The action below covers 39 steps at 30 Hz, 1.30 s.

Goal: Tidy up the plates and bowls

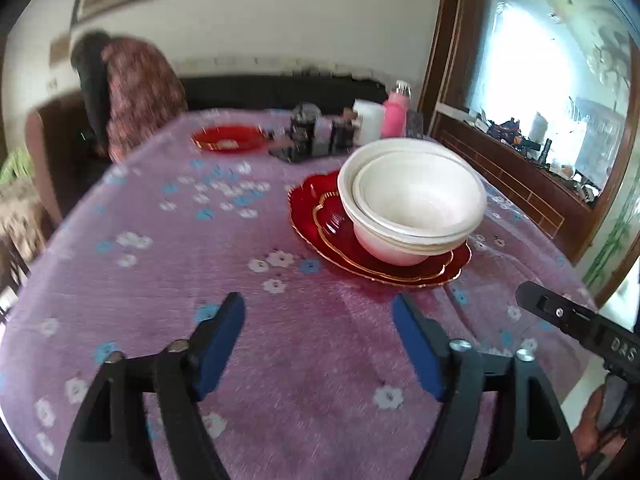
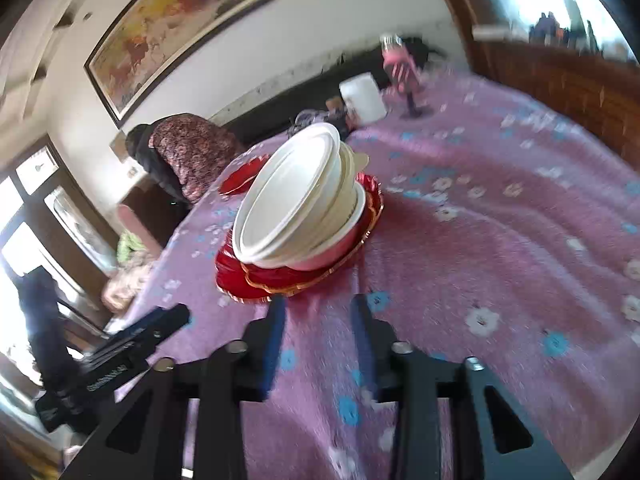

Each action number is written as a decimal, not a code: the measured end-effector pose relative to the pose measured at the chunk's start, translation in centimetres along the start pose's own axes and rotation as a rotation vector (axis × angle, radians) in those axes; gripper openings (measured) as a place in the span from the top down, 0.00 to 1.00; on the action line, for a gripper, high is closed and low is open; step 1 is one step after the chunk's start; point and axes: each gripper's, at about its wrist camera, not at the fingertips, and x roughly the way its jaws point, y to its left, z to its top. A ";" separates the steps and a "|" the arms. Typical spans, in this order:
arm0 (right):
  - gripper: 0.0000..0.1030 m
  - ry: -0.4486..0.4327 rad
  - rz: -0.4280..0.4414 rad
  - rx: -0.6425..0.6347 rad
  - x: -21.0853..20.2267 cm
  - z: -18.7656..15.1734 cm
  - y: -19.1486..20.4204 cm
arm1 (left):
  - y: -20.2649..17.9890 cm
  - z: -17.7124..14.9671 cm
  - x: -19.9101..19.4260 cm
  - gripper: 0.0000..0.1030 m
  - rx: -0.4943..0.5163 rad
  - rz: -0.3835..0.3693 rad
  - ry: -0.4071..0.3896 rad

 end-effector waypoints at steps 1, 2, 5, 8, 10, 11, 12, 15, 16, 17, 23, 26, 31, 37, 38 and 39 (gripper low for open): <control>0.47 -0.026 -0.026 -0.023 -0.5 -0.6 0.5 | -0.3 -0.4 -0.7 0.14 0.009 0.021 -0.027; 0.36 -0.050 -0.047 -0.033 -1.0 -1.1 0.9 | -0.5 -0.8 -1.3 0.08 0.020 0.042 -0.056; 0.16 -0.150 -0.098 -0.039 -2.3 -2.9 1.6 | -1.1 -1.7 -2.7 0.00 0.053 0.116 -0.130; 0.12 -0.176 -0.128 -0.078 -2.5 -3.5 2.4 | -1.8 -2.3 -3.6 0.00 0.112 0.171 -0.179; 0.10 -0.180 -0.124 -0.077 -2.8 -3.4 2.7 | -2.0 -2.5 -3.6 0.00 0.142 0.195 -0.161; 0.09 -0.179 -0.133 -0.080 -2.7 -3.4 2.8 | -1.9 -2.6 -3.6 0.00 0.147 0.196 -0.161; 0.08 -0.174 -0.140 -0.084 -2.6 -3.4 2.9 | -1.9 -2.7 -3.6 0.00 0.147 0.187 -0.158; 0.08 -0.163 -0.154 -0.097 -2.3 -3.5 3.0 | -1.5 -2.9 -3.3 0.00 0.133 0.197 -0.119; 0.08 -0.156 -0.156 -0.100 -2.2 -3.5 3.1 | -1.4 -2.9 -3.0 0.00 0.137 0.219 -0.104; 0.08 -0.149 -0.150 -0.102 -2.0 -3.6 3.1 | -1.4 -3.1 -2.9 0.00 0.142 0.228 -0.094; 0.08 -0.158 -0.150 -0.113 -2.2 -4.0 3.3 | -1.2 -3.8 -2.2 0.00 0.140 0.281 -0.043; 0.08 -0.152 -0.149 -0.120 -2.2 -4.0 3.4 | -1.5 -3.9 -1.9 0.00 0.169 0.335 -0.043; 0.08 -0.137 -0.154 -0.143 -1.8 -4.1 3.9 | -1.8 -4.5 -1.7 0.00 0.187 0.290 -0.035; 0.08 -0.128 -0.158 -0.158 -1.6 -4.3 4.2 | -1.7 -4.9 -1.4 0.00 0.184 0.293 -0.014; 0.08 -0.127 -0.158 -0.158 -1.5 -4.3 4.2 | -1.7 -4.9 -1.4 0.00 0.182 0.295 -0.007; 0.08 -0.125 -0.157 -0.158 -1.5 -4.3 4.2 | -1.6 -4.9 -1.3 0.00 0.178 0.293 -0.004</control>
